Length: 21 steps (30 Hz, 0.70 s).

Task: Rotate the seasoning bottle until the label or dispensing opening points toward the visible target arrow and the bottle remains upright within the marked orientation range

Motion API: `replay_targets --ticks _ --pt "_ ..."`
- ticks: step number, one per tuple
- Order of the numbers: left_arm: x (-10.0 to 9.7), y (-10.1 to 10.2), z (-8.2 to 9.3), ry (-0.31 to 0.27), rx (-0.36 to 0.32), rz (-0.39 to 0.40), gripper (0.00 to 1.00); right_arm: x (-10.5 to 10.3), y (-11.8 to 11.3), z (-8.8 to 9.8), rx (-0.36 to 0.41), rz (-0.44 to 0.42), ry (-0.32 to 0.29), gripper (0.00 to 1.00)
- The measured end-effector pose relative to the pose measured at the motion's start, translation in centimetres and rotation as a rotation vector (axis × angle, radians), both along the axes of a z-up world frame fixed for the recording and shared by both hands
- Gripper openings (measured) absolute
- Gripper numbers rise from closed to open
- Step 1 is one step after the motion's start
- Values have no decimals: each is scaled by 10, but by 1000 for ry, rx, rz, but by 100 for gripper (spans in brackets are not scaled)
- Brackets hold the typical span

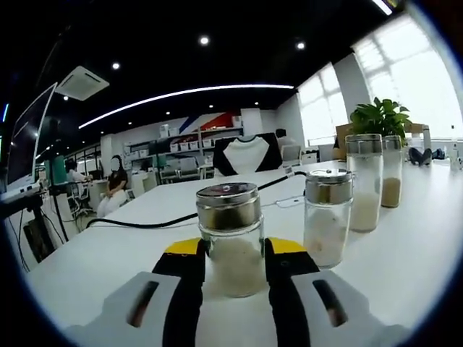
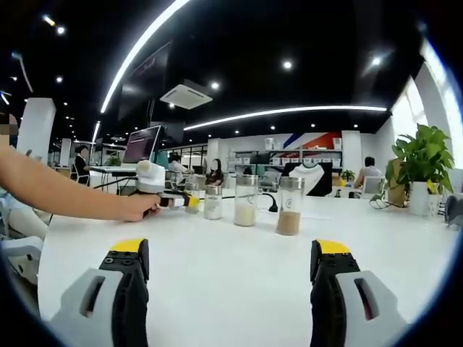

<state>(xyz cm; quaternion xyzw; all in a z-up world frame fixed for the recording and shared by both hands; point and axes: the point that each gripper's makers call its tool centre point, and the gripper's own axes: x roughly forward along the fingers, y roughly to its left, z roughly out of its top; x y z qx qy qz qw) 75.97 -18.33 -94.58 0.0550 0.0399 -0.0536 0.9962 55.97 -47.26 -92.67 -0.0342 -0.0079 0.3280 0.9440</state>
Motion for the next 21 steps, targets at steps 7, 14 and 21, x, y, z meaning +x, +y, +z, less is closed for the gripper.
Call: replay_targets --ticks 7,14,21 --pt "-2 4 0 14 -16 18 34 0 -1 1 7 0 1 93" --pt "-3 3 1 14 -17 16 33 0 -1 0 3 1 1 93" --pt "-8 4 5 -1 -32 18 33 1 0 0 4 3 0 93"
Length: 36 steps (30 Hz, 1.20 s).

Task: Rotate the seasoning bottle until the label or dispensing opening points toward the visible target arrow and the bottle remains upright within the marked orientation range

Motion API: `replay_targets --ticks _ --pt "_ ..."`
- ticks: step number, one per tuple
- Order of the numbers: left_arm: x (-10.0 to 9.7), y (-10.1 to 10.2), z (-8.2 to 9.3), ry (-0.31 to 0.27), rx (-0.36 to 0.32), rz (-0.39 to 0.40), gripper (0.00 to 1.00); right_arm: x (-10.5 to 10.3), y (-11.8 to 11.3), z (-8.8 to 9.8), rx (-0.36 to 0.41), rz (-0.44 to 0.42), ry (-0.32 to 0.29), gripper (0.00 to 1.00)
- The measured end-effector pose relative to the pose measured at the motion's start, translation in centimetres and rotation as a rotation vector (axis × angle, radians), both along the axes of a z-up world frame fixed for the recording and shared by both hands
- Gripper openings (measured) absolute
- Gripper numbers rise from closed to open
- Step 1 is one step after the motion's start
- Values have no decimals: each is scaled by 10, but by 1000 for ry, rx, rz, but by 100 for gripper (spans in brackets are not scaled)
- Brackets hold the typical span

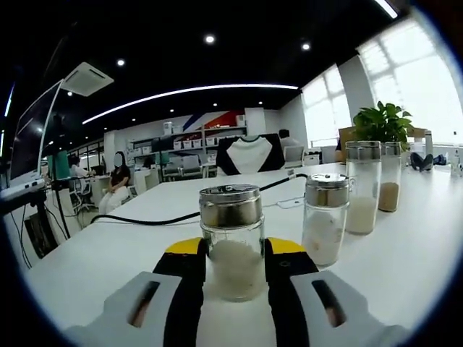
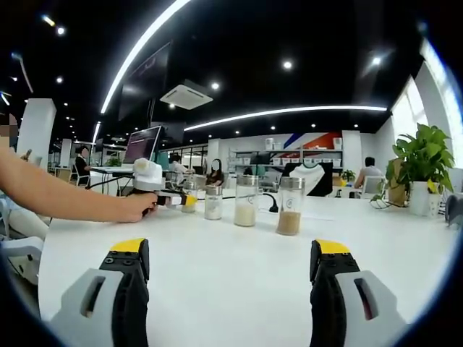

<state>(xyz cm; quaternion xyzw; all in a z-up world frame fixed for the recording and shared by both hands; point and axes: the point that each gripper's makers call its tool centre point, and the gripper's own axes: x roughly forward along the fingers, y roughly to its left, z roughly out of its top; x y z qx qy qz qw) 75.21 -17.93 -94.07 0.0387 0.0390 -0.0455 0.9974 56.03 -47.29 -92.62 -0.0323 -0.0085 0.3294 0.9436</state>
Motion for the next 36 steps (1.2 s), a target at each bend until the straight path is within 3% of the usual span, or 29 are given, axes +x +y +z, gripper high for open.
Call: replay_targets --ticks 6,19,36 --pt "-7 -2 4 -17 -58 -3 33 0 -1 1 7 1 1 93" --pt "-16 -8 9 -35 -110 -31 33 0 -2 1 13 -1 1 93" --pt "-41 -14 19 -74 -126 -56 33 0 -2 1 12 -3 2 93"
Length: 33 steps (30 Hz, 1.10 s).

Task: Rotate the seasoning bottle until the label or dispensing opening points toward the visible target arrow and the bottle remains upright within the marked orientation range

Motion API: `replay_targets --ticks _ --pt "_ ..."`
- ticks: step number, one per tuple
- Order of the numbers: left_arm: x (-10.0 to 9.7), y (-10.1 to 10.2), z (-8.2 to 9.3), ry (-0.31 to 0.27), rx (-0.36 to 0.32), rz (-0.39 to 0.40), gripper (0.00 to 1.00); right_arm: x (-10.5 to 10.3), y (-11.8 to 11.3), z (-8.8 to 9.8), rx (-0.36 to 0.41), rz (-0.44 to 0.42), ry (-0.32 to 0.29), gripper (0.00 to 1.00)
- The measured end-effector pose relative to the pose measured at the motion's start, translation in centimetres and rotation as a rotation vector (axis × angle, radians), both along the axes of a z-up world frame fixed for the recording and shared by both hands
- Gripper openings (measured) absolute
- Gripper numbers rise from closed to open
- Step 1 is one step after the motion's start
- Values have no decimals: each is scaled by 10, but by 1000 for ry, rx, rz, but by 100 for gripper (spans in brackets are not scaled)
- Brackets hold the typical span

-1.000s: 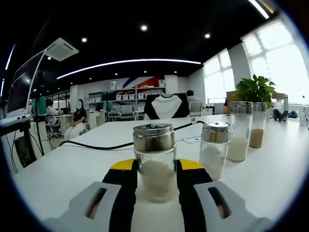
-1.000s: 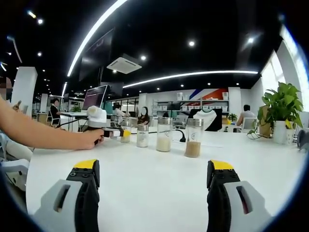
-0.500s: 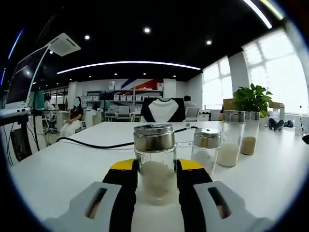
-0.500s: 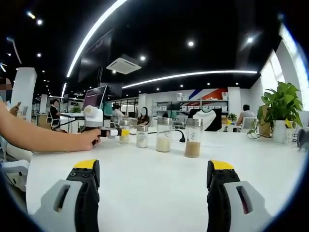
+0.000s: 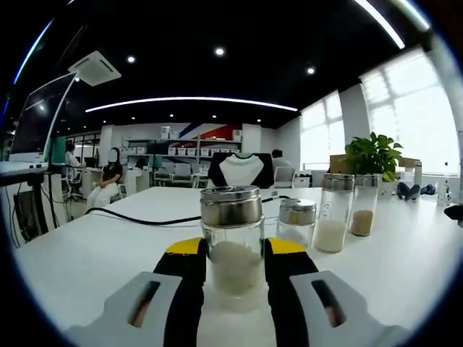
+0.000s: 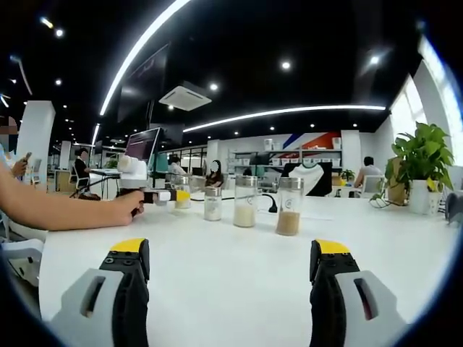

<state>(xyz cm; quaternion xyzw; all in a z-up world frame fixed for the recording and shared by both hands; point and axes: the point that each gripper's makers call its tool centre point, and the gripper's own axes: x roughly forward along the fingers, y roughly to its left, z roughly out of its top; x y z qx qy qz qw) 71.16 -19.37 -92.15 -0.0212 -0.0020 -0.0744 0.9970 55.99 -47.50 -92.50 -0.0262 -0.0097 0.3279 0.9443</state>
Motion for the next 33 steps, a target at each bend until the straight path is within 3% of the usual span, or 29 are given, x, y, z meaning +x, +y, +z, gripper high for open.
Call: replay_targets --ticks 4,6,9,14,18,23,33 --pt "-9 -2 5 -22 -21 -15 33 0 0 0 3 0 0 93" --pt "-12 -9 1 7 -52 -57 33 0 0 1 2 -1 -1 93" --pt "-14 -10 -1 16 -3 -42 33 0 -1 1 9 -2 -1 93" --pt "-21 -16 3 6 -41 -66 33 1 -2 1 18 -5 4 92" --pt "-31 -26 3 6 27 -84 33 0 -2 1 14 -6 4 92" --pt "-53 -49 12 -29 50 -142 33 1 -3 1 15 -8 3 92" --pt "-79 -82 12 -22 59 -230 33 0 -2 0 7 -7 4 92"
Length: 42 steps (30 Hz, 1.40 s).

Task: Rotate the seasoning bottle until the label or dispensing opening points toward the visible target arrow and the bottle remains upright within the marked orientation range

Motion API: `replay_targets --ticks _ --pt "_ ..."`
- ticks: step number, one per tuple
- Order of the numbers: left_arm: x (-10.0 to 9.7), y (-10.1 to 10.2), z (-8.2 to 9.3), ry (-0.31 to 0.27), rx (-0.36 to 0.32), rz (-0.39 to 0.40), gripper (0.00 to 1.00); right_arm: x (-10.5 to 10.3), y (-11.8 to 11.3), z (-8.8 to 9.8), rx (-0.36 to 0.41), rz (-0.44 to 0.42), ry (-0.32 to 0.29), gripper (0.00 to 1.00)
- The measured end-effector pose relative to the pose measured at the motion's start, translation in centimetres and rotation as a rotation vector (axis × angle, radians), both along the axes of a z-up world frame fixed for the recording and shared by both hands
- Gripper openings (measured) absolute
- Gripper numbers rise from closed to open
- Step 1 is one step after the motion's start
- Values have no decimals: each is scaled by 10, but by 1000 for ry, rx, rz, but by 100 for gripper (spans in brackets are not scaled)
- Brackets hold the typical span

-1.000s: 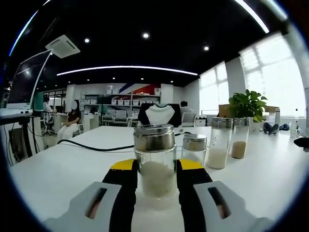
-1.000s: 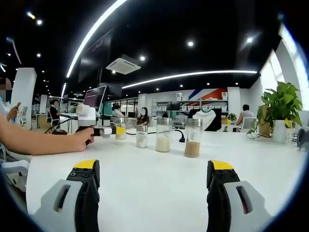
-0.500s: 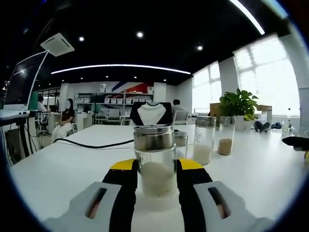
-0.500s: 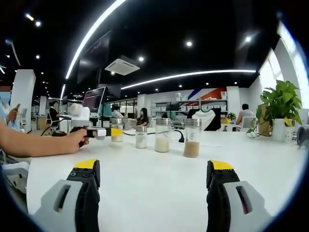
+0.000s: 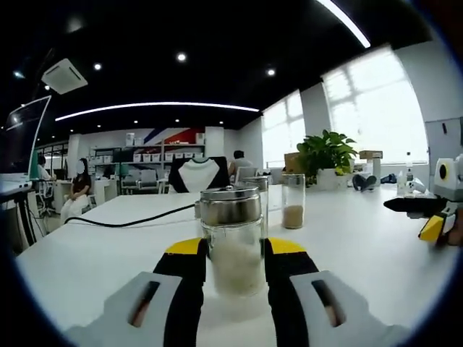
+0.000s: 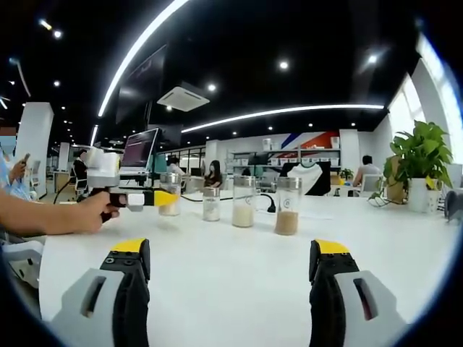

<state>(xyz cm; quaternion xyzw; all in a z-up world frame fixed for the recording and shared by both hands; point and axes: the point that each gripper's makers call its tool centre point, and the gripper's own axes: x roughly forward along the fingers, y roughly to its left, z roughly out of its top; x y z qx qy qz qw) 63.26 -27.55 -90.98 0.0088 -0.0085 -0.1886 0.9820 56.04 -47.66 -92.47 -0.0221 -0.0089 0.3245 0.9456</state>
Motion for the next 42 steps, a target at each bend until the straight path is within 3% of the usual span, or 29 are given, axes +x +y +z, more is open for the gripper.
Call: replay_targets --ticks 17,20,23,30,38,42 --pt "-47 -27 5 17 2 -117 33 1 1 -3 -30 -12 2 92" --pt "-55 -33 5 31 -26 -137 33 1 2 -4 -36 -14 2 92" --pt "-63 -42 6 20 3 -166 33 1 3 -4 -38 -12 1 91" --pt "-76 -61 -3 51 -15 -256 33 -3 6 1 -8 14 -8 89" --pt "-86 -67 -14 75 -15 -291 33 -11 17 10 36 77 -35 84" --pt "-92 -76 -13 72 -15 -314 33 -20 26 21 67 130 -90 80"
